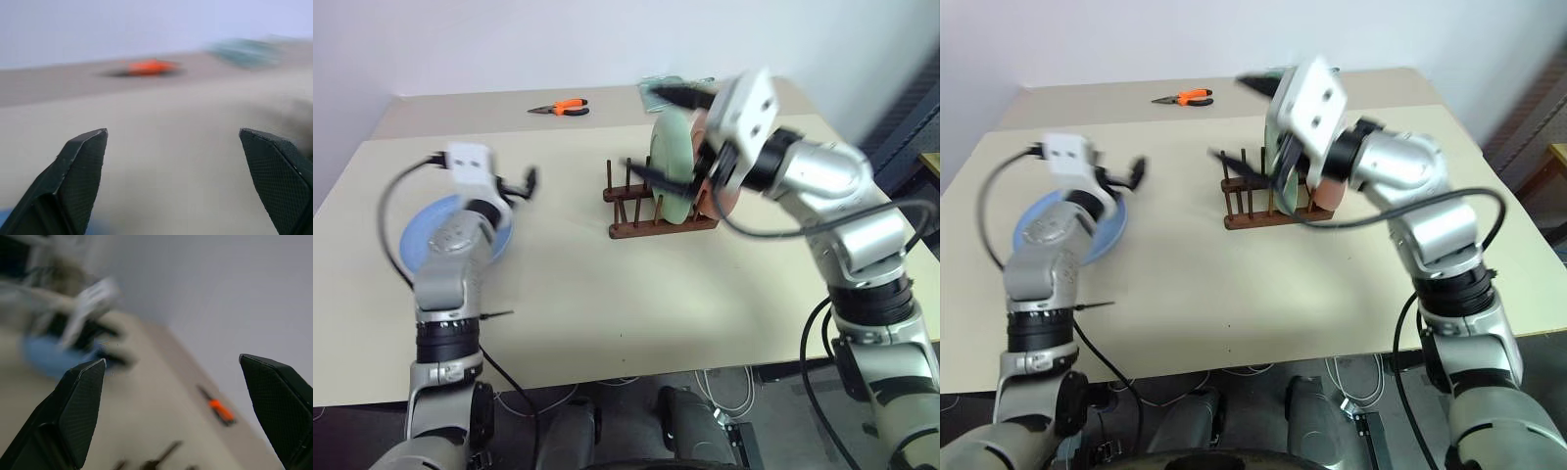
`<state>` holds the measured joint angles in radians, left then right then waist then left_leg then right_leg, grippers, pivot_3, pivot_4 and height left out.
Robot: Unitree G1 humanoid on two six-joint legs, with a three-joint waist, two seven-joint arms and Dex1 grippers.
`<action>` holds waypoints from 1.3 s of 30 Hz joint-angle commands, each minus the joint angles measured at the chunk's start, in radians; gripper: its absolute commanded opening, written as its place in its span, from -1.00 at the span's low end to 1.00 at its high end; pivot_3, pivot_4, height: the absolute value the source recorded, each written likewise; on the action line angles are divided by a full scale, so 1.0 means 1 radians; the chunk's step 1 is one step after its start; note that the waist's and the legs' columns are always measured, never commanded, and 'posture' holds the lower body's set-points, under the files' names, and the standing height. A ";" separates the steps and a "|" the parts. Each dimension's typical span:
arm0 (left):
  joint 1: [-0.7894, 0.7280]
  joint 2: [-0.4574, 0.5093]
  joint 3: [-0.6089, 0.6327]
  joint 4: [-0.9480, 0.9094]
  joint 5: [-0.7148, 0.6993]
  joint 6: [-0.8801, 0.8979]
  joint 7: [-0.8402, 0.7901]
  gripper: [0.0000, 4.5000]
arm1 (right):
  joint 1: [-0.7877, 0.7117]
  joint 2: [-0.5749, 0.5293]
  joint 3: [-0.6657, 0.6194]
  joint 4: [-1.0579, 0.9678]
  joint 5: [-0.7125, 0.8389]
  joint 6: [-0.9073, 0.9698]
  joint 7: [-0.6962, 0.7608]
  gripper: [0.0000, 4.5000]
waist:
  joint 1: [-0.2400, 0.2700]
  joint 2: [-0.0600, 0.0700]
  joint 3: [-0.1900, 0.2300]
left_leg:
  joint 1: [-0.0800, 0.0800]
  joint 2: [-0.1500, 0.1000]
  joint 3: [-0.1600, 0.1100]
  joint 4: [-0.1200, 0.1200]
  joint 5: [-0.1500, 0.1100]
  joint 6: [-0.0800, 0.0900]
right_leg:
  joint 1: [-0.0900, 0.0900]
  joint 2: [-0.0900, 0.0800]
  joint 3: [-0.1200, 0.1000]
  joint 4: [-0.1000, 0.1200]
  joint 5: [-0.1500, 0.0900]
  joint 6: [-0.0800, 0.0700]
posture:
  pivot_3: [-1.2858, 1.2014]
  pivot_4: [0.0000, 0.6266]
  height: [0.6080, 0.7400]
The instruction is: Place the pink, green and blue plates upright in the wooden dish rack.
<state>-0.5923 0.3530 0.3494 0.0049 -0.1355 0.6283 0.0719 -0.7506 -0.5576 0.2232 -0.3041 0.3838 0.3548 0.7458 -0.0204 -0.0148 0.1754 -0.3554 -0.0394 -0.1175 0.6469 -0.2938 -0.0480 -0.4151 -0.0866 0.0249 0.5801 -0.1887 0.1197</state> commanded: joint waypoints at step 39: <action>-0.180 -0.188 0.009 -0.361 -0.322 0.252 0.006 -0.99 | -0.163 0.143 0.206 0.369 -0.600 -0.448 -0.023 1.00 | 0.002 -0.010 0.000 | -0.001 -0.001 -0.001 -0.002 0.003 -0.006 | 0.000 -0.001 -0.001 -0.001 0.002 -0.001 | 0.03 -0.52 1.00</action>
<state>-0.7407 0.1622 0.3764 -0.2960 -0.4287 0.8598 0.0734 -0.8755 -0.4303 0.4272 0.0434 -0.1861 -0.0460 0.7460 -0.0184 -0.0243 0.1750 -0.3566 -0.0405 -0.1184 0.6452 -0.2908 -0.0542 -0.4155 -0.0875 0.0240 0.5790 -0.1871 0.1187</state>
